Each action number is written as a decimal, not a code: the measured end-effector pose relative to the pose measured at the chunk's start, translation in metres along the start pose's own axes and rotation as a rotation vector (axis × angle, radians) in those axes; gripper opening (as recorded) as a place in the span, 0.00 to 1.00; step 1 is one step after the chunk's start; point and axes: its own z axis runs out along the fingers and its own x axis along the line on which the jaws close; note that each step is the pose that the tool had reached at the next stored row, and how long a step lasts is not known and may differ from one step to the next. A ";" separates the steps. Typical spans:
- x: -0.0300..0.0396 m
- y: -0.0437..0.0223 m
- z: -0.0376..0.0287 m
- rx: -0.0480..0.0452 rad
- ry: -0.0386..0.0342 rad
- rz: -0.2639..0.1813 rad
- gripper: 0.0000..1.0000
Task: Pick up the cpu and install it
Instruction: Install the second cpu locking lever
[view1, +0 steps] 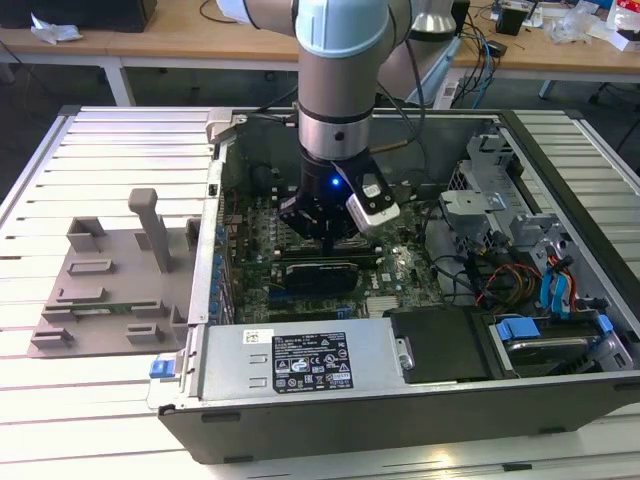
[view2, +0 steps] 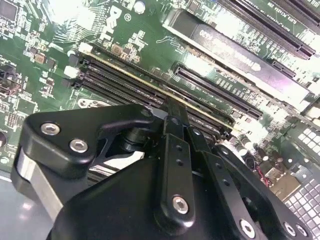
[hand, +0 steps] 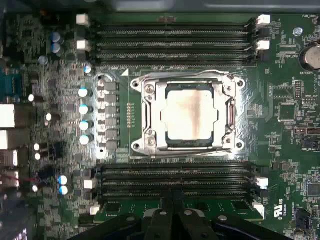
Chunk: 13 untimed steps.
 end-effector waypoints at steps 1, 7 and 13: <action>-0.0002 0.0000 0.0001 0.0000 0.0000 0.000 0.11; -0.0003 0.0025 -0.0020 -0.0113 0.0001 0.000 0.11; -0.0004 0.0051 -0.0026 -0.0902 0.0003 0.002 0.11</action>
